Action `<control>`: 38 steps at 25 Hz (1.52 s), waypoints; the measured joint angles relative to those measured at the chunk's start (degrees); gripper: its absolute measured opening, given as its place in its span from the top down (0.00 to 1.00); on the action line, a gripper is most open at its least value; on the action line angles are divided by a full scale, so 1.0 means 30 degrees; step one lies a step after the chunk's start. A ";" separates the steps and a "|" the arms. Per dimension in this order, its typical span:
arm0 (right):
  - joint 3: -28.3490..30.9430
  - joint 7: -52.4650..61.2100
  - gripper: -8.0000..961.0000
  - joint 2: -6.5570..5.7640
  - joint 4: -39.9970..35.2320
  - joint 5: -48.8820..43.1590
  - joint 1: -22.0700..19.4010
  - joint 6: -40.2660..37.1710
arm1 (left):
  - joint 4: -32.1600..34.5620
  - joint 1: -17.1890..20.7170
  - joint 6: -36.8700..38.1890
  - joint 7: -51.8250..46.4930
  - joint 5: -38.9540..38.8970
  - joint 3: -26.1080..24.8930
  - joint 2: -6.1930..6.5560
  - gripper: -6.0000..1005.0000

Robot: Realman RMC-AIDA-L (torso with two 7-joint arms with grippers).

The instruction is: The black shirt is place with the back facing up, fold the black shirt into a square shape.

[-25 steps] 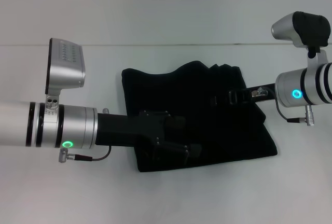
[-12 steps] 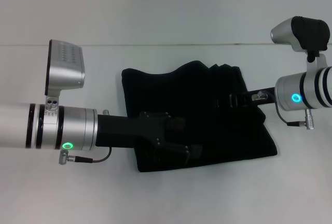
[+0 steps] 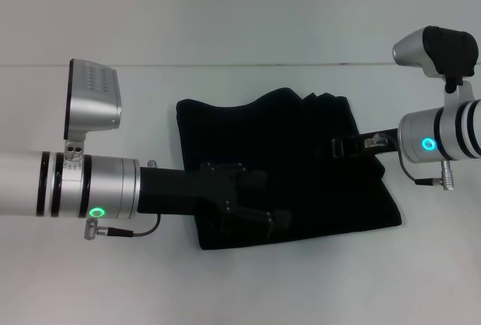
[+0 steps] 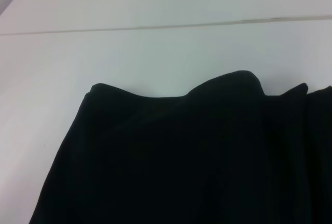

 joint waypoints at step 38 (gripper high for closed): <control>0.0088 -0.1530 0.95 0.0265 -0.2960 0.2451 -0.1969 -0.1741 | 0.0021 0.0029 -0.0088 0.0001 0.0000 -0.0029 0.0002 0.10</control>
